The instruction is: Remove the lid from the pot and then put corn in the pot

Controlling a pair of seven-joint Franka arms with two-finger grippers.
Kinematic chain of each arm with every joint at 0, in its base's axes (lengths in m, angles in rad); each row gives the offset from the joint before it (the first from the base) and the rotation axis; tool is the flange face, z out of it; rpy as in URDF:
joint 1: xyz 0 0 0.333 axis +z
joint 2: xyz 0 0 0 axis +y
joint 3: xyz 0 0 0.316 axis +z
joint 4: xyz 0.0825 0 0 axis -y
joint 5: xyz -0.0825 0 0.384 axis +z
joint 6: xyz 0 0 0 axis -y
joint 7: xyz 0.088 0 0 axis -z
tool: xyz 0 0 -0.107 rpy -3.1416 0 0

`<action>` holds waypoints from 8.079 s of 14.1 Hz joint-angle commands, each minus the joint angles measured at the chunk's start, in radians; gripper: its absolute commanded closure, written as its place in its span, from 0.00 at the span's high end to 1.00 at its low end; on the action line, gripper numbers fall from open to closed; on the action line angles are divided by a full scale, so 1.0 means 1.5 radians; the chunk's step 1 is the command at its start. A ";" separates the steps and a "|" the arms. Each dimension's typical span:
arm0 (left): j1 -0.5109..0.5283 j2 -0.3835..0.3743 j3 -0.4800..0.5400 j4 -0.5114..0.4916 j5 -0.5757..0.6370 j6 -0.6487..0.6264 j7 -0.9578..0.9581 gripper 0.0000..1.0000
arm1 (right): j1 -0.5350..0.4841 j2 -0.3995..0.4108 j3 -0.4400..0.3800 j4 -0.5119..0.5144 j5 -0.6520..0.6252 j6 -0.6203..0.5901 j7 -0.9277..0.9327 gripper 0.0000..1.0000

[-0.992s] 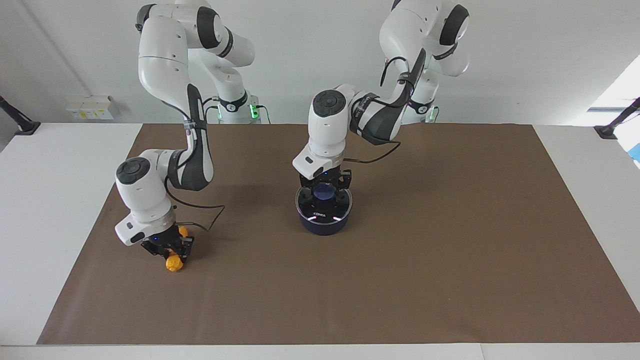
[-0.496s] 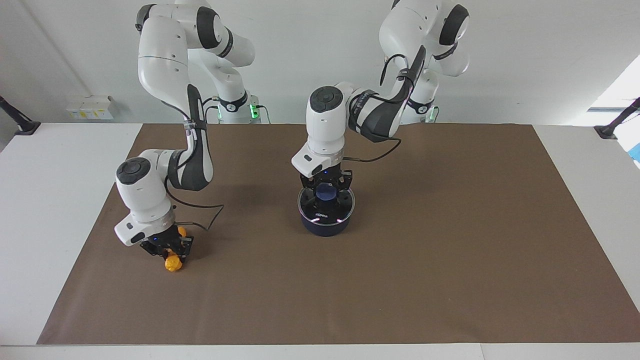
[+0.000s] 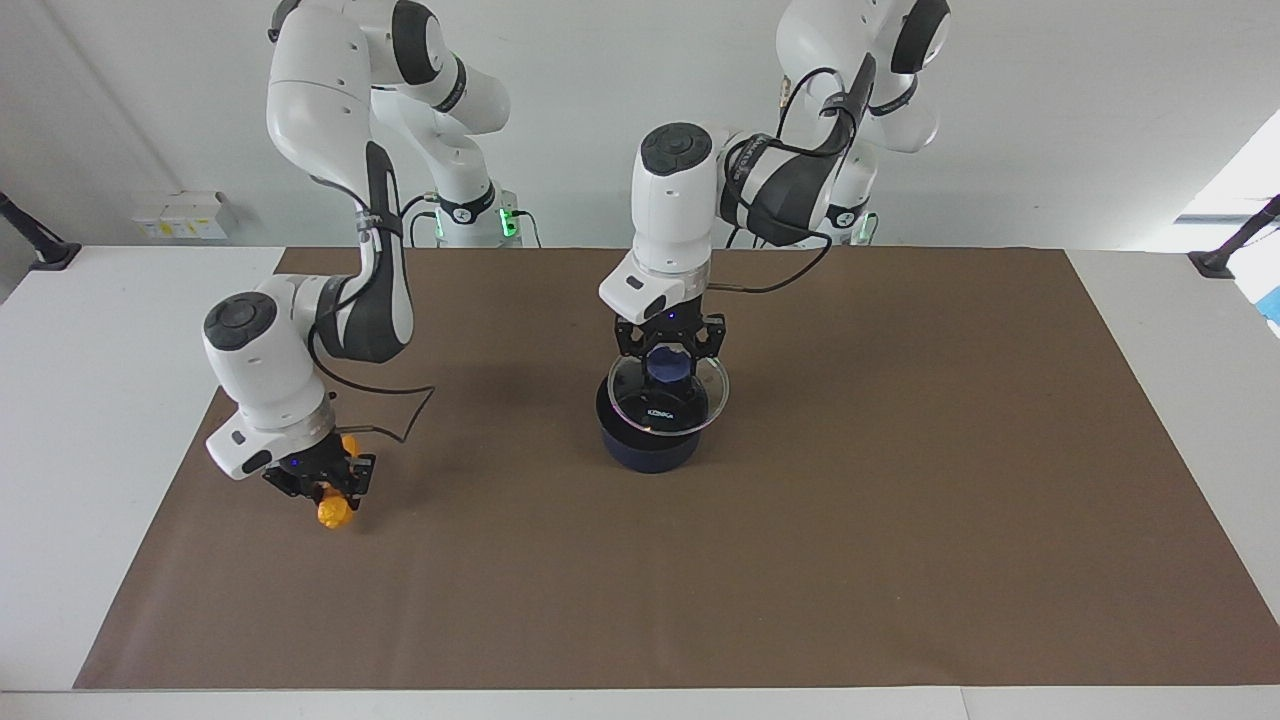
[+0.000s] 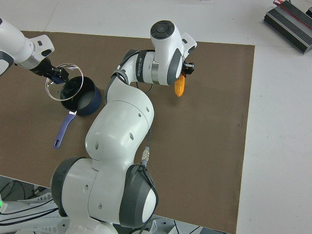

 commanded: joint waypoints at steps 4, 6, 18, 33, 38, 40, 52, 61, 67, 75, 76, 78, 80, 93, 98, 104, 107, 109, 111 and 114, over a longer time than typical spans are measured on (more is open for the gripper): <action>0.104 -0.053 -0.002 -0.018 -0.021 -0.070 0.043 0.00 | 0.003 -0.133 0.012 -0.013 -0.022 -0.159 -0.031 0.00; 0.151 -0.073 -0.003 -0.039 -0.023 -0.078 0.058 0.00 | 0.004 -0.164 0.012 -0.013 -0.022 -0.198 -0.032 0.00; 0.389 -0.143 -0.002 -0.145 -0.062 -0.091 0.363 0.00 | 0.075 -0.236 0.017 -0.021 -0.010 -0.336 0.017 0.00; 0.553 -0.293 -0.001 -0.524 -0.061 0.182 0.491 0.00 | 0.323 -0.123 0.021 -0.022 0.034 -0.170 0.244 0.00; 0.554 -0.256 -0.001 -0.596 -0.062 0.321 0.497 0.00 | 0.375 -0.076 0.021 -0.011 0.054 -0.113 0.346 0.00; 0.555 -0.243 -0.001 -0.597 -0.062 0.333 0.497 0.00 | 0.397 -0.042 0.021 0.009 0.052 -0.099 0.371 0.00; 0.524 -0.230 -0.002 -0.468 -0.050 0.187 0.498 1.00 | 0.416 0.011 0.021 -0.035 0.046 0.017 0.389 0.00; 0.396 -0.239 -0.006 -0.404 -0.050 0.112 0.391 1.00 | 0.394 0.025 0.021 -0.039 0.047 0.048 0.369 0.00; 0.384 -0.241 -0.006 -0.319 -0.045 0.015 0.419 1.00 | 0.394 0.046 0.021 0.002 0.074 0.048 0.369 0.00; 0.388 -0.237 -0.004 -0.158 -0.048 -0.165 0.450 1.00 | 0.396 0.046 0.021 -0.016 0.076 0.059 0.366 0.33; 0.388 -0.235 -0.002 -0.138 -0.052 -0.193 0.449 1.00 | 0.396 0.046 0.021 -0.016 0.076 0.058 0.366 0.47; 0.399 -0.255 -0.001 -0.145 -0.052 -0.211 0.440 1.00 | 0.395 0.046 0.021 -0.011 0.075 0.052 0.367 0.84; 0.405 -0.265 -0.001 -0.160 -0.053 -0.218 0.441 1.00 | 0.394 0.045 0.021 -0.005 0.072 0.050 0.368 1.00; 0.405 -0.248 0.003 -0.087 -0.079 -0.239 0.450 1.00 | 0.282 -0.182 0.007 0.003 0.059 -0.218 0.326 1.00; 0.409 -0.245 0.000 -0.077 -0.074 -0.239 0.458 1.00 | 0.213 -0.265 0.007 0.002 0.061 -0.346 0.235 1.00; 0.409 -0.249 -0.001 -0.086 -0.075 -0.237 0.461 1.00 | 0.138 -0.314 0.007 0.000 0.062 -0.473 0.170 1.00; 0.409 -0.249 -0.001 -0.085 -0.075 -0.238 0.462 1.00 | 0.099 -0.325 0.006 0.001 0.061 -0.484 0.161 1.00; 0.410 -0.250 -0.001 -0.086 -0.076 -0.244 0.463 1.00 | 0.074 -0.334 0.002 0.004 0.059 -0.482 0.136 1.00; 0.412 -0.250 0.000 -0.087 -0.077 -0.244 0.457 1.00 | 0.053 -0.334 -0.011 0.037 0.052 -0.488 0.129 1.00; 0.414 -0.250 -0.001 -0.087 -0.077 -0.243 0.457 1.00 | 0.051 -0.336 -0.019 0.051 0.063 -0.489 0.128 1.00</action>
